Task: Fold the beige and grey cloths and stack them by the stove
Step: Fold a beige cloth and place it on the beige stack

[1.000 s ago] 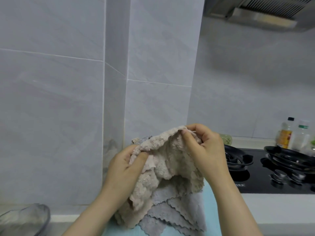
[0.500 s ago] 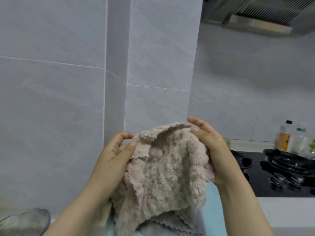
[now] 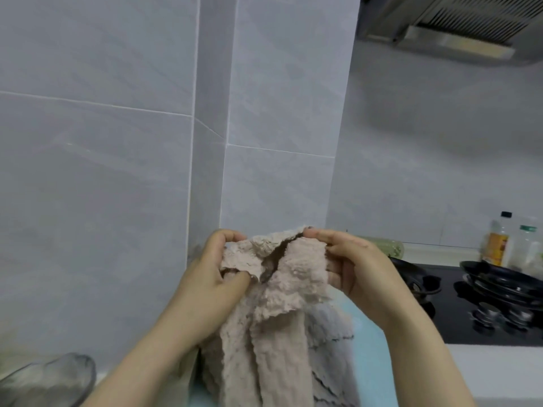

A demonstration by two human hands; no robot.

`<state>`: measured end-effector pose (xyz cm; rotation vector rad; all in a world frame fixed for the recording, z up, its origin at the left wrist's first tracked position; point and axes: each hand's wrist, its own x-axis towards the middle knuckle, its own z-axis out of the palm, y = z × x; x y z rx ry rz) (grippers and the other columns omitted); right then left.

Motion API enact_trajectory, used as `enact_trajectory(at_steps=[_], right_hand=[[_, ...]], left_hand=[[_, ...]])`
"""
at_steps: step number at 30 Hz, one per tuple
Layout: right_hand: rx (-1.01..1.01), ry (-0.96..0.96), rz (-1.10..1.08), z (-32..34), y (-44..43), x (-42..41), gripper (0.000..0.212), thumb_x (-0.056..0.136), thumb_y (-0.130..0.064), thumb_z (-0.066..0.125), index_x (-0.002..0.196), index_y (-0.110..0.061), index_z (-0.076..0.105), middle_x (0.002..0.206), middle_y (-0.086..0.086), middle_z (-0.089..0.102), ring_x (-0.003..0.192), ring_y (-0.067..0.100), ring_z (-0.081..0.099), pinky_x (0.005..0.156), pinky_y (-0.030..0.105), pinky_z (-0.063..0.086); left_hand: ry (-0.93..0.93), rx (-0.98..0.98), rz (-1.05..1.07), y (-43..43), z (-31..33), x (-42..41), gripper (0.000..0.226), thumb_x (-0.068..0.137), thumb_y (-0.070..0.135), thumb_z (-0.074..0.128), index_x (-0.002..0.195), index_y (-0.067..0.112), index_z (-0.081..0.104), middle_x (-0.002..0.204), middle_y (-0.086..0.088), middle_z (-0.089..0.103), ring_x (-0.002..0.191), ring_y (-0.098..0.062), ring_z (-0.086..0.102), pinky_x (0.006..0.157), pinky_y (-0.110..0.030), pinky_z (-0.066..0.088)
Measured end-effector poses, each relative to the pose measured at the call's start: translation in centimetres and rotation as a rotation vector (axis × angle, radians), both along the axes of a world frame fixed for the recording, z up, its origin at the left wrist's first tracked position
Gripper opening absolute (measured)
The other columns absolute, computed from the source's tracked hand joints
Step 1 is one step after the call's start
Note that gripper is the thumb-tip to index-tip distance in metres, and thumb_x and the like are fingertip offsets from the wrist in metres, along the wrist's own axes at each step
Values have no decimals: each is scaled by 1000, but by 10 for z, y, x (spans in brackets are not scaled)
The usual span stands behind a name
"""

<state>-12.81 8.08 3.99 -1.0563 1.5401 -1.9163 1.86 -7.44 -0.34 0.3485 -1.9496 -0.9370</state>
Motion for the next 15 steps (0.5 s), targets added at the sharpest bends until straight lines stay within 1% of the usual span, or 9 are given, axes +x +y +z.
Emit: enact_trajectory(at_steps=[2, 4, 6, 7, 9, 10, 11, 13, 15], right_hand=[[38, -2, 110, 0, 3, 0, 42, 96, 9, 35, 120, -5, 65, 76, 14, 60, 57, 14, 60, 54, 20, 53], [104, 100, 145, -2, 6, -1, 42, 93, 11, 46, 124, -11, 64, 92, 11, 67, 69, 15, 65, 61, 19, 54], [132, 211, 119, -1, 7, 3, 41, 89, 9, 57, 121, -14, 65, 101, 0, 71, 71, 12, 66, 63, 19, 53], [130, 253, 78, 0, 6, 6, 38, 88, 8, 59, 118, -15, 67, 93, -4, 72, 66, 9, 64, 61, 18, 52], [126, 352, -51, 1, 4, 10, 28, 86, 5, 62, 105, -13, 71, 69, -8, 68, 52, 5, 56, 54, 15, 47], [118, 400, -118, 0, 1, 11, 22, 84, 3, 65, 97, -13, 72, 65, -7, 67, 47, 4, 52, 52, 14, 44], [109, 447, -174, -1, -1, 12, 15, 83, 0, 67, 90, -13, 72, 63, -5, 66, 45, 4, 50, 52, 15, 44], [94, 543, -262, -3, -3, 11, 6, 83, -9, 71, 77, -11, 69, 56, -7, 58, 47, 6, 48, 53, 20, 46], [87, 678, -359, -4, -4, 11, 17, 82, -20, 74, 69, -13, 64, 61, -11, 54, 54, 5, 47, 58, 20, 44]], left_hand=[[47, -35, 38, -2, 1, 1, 8, 86, 37, 56, 91, 31, 58, 82, -1, 66, 68, -11, 58, 59, -21, 41], [81, -72, 33, -2, 4, 2, 33, 88, 49, 49, 83, 19, 60, 72, -5, 63, 68, -16, 57, 64, -30, 42], [92, -45, 23, 1, 7, 4, 51, 90, 55, 47, 75, 6, 55, 61, -10, 53, 58, -19, 51, 59, -34, 37], [94, -24, 8, 2, 7, 4, 55, 91, 54, 45, 75, 2, 54, 61, -13, 53, 58, -23, 52, 58, -32, 38], [90, 39, -32, 0, 5, 1, 56, 94, 50, 44, 81, -2, 59, 73, -23, 63, 69, -30, 63, 60, -30, 48], [83, 71, -55, 1, 4, 1, 58, 92, 52, 45, 83, -4, 60, 78, -26, 64, 75, -32, 65, 64, -30, 53], [69, 96, -72, 1, 4, 0, 63, 89, 57, 44, 84, -4, 59, 81, -28, 63, 79, -35, 64, 72, -38, 56], [34, 126, -78, 1, 4, 0, 71, 85, 63, 41, 83, -6, 53, 82, -27, 59, 84, -37, 61, 79, -43, 50], [41, 113, -15, 3, 6, 1, 65, 92, 55, 41, 82, -9, 50, 86, -22, 56, 87, -30, 57, 76, -33, 41]])
